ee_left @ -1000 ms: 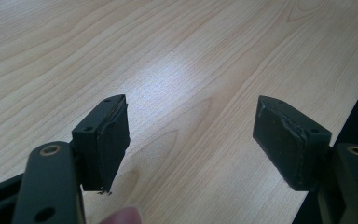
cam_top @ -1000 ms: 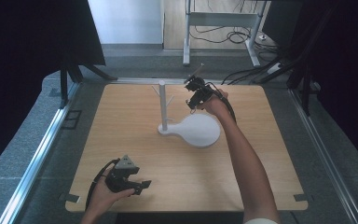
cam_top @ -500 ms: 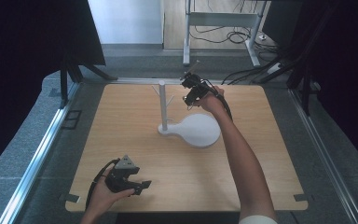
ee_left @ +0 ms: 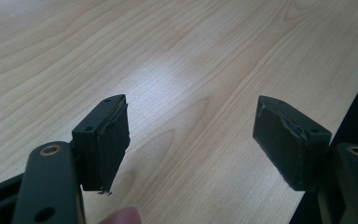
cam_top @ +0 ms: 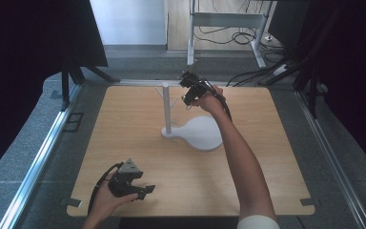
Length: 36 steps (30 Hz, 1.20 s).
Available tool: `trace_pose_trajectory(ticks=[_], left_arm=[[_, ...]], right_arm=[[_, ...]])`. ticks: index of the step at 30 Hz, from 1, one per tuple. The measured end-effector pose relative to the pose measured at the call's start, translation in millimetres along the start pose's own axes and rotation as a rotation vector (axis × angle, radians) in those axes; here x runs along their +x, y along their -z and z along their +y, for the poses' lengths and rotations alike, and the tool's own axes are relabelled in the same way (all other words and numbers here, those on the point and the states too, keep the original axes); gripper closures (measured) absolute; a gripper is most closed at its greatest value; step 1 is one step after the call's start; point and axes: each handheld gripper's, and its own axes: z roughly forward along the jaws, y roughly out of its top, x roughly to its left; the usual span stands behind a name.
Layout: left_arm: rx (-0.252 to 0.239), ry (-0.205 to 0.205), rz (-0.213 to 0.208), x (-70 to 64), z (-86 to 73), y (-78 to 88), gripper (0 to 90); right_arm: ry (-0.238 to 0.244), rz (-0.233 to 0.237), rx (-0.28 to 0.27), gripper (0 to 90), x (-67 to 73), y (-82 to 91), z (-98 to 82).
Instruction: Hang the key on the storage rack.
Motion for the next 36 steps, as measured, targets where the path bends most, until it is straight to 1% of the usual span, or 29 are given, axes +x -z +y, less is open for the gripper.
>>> trace_pose_trajectory(ticks=[7, 10, 14, 19, 21, 29, 36], left_arm=[[0.008, -0.002, -0.005, -1.5, 0.3, -2.3, 27.4], [0.011, -0.006, -0.002, -0.9, 0.2, -1.9, 27.5], [0.012, -0.007, -0.005, -1.2, 0.3, -2.0, 27.5], [0.012, -0.008, -0.006, -1.6, 0.4, -2.1, 27.5], [0.014, -0.009, -0.008, -1.4, 0.3, -2.4, 27.5], [0.022, -0.009, -0.01, -1.9, 0.3, -4.3, 27.5], [0.03, -0.014, -0.014, -3.6, 0.5, -6.2, 27.5]], right_arm=[[-0.004, 0.018, -0.005, 84.1, 2.3, 0.6, 2.7], [-0.003, 0.017, -0.013, 84.1, 4.6, 2.8, 5.0], [0.01, 0.017, -0.017, 84.1, 8.2, 4.6, 8.0], [0.013, 0.011, -0.015, 84.1, 12.5, 4.1, 10.4], [0.014, 0.017, -0.016, 84.1, 13.6, 3.6, 10.8], [0.021, 0.004, -0.023, 84.1, 20.0, 6.9, 9.7], [0.03, 0.004, -0.027, 84.0, 24.7, 8.3, 7.6]])
